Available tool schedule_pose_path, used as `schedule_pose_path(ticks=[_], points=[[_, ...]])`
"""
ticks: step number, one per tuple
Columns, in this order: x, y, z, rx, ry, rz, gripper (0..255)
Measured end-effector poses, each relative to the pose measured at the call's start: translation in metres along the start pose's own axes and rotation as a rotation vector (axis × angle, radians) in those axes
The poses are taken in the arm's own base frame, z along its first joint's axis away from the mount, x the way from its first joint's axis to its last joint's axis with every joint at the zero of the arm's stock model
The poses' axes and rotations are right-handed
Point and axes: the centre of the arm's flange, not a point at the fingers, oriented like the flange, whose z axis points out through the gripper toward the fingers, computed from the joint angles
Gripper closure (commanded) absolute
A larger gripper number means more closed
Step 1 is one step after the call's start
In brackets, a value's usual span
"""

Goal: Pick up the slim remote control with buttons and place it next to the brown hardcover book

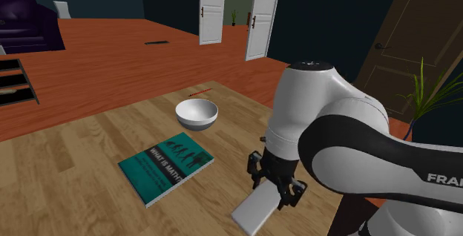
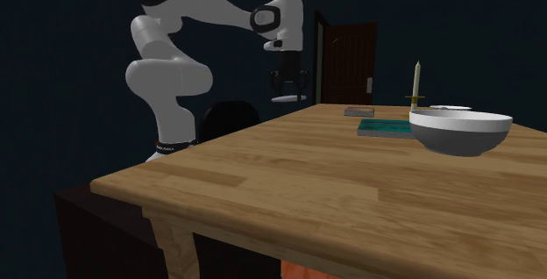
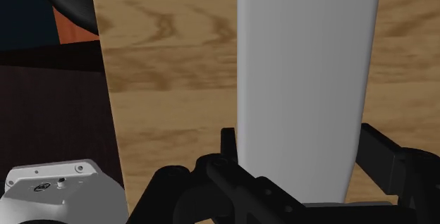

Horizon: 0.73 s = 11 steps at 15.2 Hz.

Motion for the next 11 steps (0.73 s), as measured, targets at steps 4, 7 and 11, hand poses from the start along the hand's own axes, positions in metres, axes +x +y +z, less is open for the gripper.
schedule_pose_path(ticks=[4,7,11], points=[[-0.051,-0.012,0.004,0.0,0.0,0.0,255],[-0.088,-0.021,0.002,0.0,0.0,0.0,255],[-0.141,-0.031,0.003,0.0,0.001,-0.001,255]])
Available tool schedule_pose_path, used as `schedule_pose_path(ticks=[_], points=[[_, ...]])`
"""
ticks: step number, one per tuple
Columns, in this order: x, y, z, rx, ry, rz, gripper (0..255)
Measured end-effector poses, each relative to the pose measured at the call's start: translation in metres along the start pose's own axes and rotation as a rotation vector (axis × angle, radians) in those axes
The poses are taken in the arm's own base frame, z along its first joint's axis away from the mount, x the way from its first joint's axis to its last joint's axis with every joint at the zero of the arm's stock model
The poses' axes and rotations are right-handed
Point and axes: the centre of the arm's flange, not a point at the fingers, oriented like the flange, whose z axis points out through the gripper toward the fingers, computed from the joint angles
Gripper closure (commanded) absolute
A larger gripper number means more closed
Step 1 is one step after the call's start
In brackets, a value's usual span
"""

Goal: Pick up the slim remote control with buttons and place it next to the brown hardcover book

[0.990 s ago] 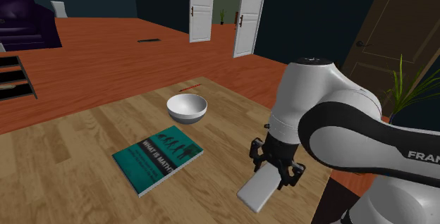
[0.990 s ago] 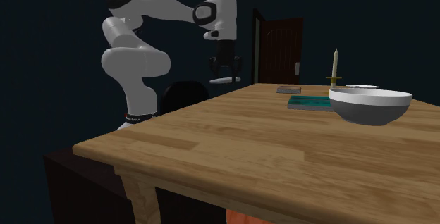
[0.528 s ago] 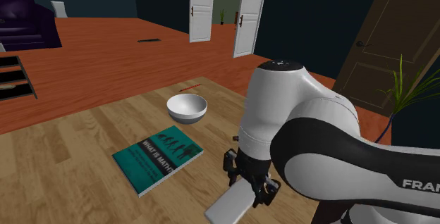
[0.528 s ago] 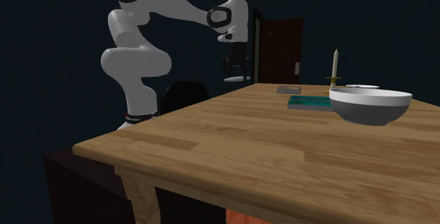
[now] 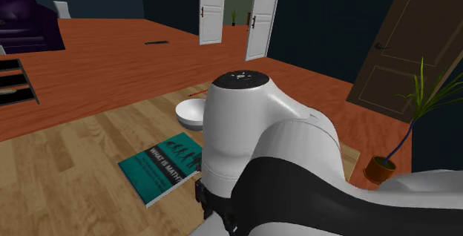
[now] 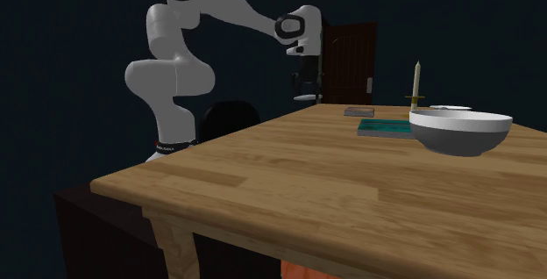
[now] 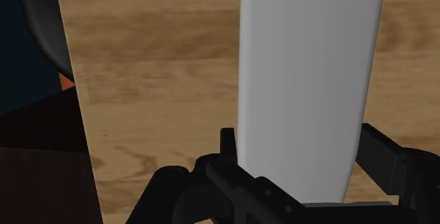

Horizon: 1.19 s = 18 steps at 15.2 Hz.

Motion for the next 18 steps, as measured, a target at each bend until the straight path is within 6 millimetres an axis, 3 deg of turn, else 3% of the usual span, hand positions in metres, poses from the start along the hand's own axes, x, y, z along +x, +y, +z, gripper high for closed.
schedule_pose_path(ticks=[12,15,18], points=[[-0.155,-0.031,-0.003,0.003,-0.002,0.001,255],[-0.168,-0.036,0.011,0.0,-0.002,0.001,255],[-0.169,-0.036,0.026,0.0,-0.002,0.001,255]])
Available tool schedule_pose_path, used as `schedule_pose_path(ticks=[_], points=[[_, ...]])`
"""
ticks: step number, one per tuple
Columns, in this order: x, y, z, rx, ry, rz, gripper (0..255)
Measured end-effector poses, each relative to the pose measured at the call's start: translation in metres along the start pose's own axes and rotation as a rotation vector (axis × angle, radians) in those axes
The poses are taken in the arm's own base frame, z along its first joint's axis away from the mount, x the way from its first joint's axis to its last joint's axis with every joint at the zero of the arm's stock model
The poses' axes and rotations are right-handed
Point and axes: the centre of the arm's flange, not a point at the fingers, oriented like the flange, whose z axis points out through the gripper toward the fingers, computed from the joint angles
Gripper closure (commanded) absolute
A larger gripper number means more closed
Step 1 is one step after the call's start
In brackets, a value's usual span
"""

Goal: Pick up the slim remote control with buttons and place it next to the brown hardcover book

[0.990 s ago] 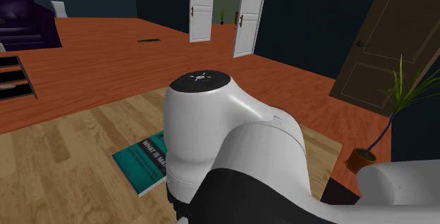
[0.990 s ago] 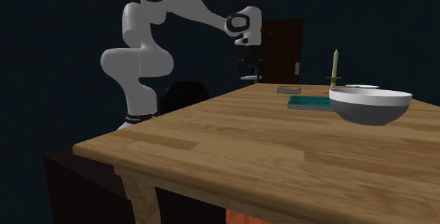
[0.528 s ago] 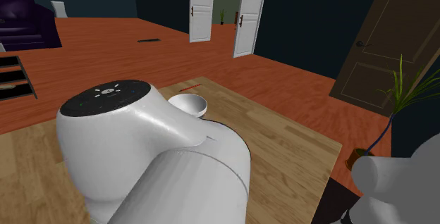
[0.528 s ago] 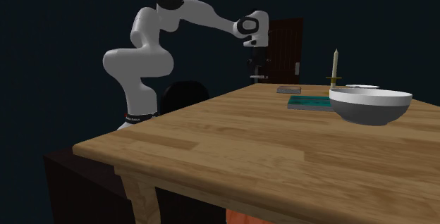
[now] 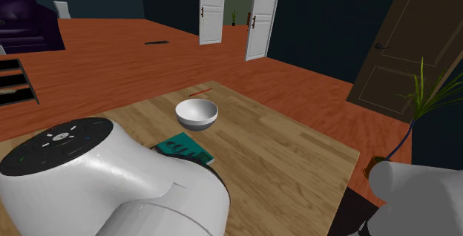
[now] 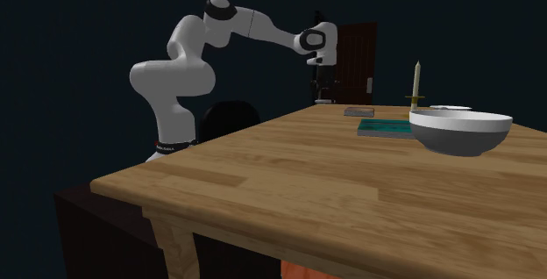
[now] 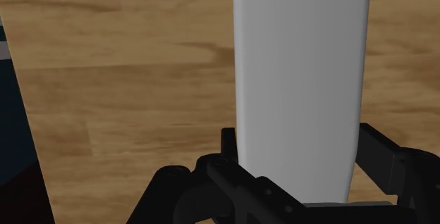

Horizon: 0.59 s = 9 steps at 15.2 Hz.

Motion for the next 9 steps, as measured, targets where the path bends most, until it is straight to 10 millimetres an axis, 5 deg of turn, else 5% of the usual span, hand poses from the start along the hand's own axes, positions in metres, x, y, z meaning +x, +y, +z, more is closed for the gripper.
schedule_pose_path(ticks=[9], points=[[-0.001,-0.001,0.047,0.0,0.0,0.0,255]])
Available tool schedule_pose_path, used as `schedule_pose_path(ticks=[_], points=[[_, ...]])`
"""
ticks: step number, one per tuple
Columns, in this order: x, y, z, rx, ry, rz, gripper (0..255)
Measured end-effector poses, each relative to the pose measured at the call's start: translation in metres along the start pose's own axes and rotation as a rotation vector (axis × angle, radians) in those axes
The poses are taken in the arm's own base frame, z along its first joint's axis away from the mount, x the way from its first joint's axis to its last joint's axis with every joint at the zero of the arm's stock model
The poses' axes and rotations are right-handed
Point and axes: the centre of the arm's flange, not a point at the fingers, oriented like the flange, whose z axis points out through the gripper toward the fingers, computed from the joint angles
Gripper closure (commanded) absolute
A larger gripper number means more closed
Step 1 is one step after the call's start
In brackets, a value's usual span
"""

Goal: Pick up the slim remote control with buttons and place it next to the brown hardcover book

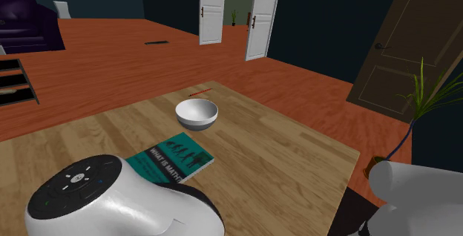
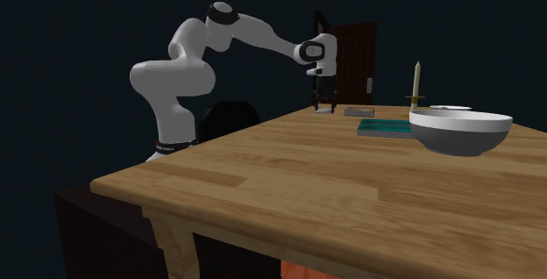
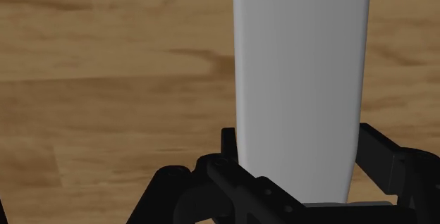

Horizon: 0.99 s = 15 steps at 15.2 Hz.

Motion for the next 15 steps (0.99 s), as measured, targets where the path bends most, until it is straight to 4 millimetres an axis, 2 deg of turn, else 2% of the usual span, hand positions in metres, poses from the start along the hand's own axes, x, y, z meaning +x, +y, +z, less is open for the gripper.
schedule_pose_path(ticks=[3,8,9,15], points=[[0.0004,-0.0003,0.0072,0.0,0.0,0.0,255],[0.0006,-0.0007,0.0085,0.0,0.0,0.0,255],[0.0006,-0.0007,0.0085,0.0,0.0,0.0,0],[0.0006,-0.0007,0.0084,0.0,0.0,0.0,0]])
